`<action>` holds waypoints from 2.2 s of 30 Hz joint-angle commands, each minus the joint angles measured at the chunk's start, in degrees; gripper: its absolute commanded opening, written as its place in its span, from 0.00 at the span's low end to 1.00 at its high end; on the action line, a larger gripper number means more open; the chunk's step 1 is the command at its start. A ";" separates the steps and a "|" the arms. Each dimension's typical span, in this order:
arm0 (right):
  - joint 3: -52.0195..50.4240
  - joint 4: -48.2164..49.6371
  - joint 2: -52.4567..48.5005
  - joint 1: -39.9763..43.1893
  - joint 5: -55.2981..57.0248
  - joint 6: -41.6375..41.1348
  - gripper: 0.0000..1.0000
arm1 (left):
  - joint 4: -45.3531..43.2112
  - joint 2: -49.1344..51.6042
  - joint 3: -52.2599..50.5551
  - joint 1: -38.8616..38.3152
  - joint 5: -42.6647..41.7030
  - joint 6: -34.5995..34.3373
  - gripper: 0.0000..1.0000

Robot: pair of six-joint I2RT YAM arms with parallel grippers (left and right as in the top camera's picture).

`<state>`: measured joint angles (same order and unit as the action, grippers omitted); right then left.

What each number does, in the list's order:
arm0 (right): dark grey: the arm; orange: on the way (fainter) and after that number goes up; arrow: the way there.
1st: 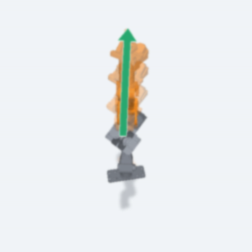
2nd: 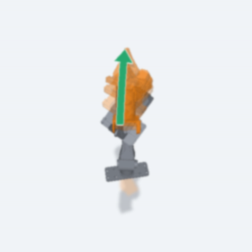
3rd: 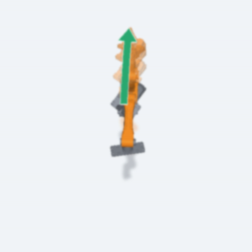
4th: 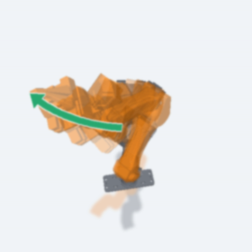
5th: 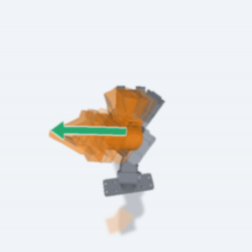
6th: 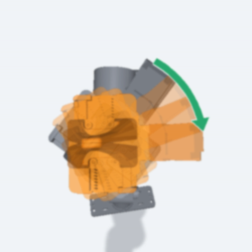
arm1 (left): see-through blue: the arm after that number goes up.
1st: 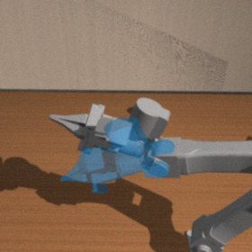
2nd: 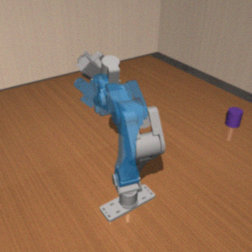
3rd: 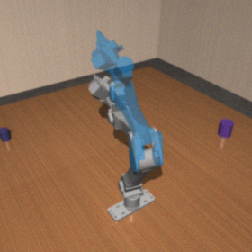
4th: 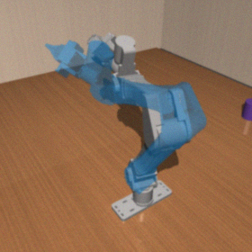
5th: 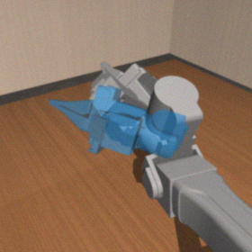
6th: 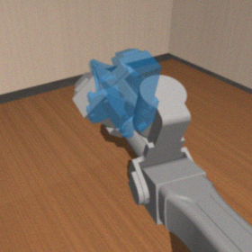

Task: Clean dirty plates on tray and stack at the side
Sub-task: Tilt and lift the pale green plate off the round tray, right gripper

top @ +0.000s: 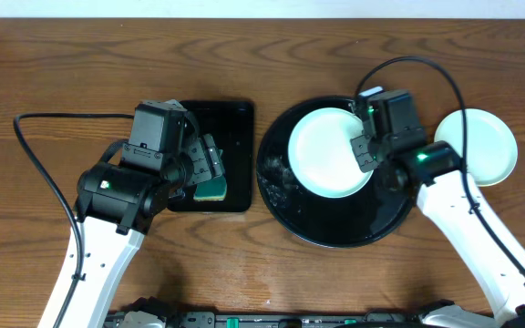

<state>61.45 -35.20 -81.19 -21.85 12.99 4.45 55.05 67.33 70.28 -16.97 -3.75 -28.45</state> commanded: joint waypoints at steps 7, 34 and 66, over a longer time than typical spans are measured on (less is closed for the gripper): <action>0.50 -2.38 5.64 -12.85 28.00 1.42 0.01 | 0.00 -0.24 1.11 0.20 -0.11 0.37 0.81; 0.50 -4.90 5.97 -37.42 60.74 1.92 0.01 | 0.00 -0.24 1.11 0.20 -0.11 0.37 0.82; 0.50 -4.72 5.97 -37.40 60.72 2.05 0.01 | 0.00 -0.24 1.11 0.20 -0.11 0.37 0.82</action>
<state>61.45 -40.03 -76.01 -58.85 71.59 6.52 55.09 67.33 70.28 -16.97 -3.97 -28.47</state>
